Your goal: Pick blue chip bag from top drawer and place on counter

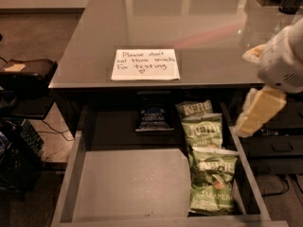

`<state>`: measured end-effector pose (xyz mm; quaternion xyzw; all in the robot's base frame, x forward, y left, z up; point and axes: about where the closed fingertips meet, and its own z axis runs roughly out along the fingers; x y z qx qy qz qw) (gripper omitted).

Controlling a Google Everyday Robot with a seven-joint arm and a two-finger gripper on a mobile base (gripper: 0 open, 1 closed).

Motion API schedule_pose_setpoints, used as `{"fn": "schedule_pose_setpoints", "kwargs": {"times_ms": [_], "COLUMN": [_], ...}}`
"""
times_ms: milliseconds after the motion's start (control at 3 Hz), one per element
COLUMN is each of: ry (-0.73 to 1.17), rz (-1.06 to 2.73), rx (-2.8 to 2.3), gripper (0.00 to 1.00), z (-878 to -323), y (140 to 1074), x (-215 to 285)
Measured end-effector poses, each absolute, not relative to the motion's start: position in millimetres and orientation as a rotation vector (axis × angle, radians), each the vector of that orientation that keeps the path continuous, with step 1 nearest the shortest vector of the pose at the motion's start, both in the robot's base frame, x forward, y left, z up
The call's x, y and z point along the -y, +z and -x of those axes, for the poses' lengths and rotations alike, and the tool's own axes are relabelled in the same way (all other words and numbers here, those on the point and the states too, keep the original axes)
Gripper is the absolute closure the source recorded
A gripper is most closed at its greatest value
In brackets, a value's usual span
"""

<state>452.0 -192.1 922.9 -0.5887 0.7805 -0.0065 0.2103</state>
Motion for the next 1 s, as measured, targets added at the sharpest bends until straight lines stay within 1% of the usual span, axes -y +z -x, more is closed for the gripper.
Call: {"fn": "schedule_pose_setpoints", "kwargs": {"times_ms": [667, 1000], "ry": [0.053, 0.053], "rz": [1.579, 1.579], "rx": [-2.125, -2.125], "gripper": [0.00, 0.00], "z": [-484, -484], "y": [841, 841], "x": [151, 151]}}
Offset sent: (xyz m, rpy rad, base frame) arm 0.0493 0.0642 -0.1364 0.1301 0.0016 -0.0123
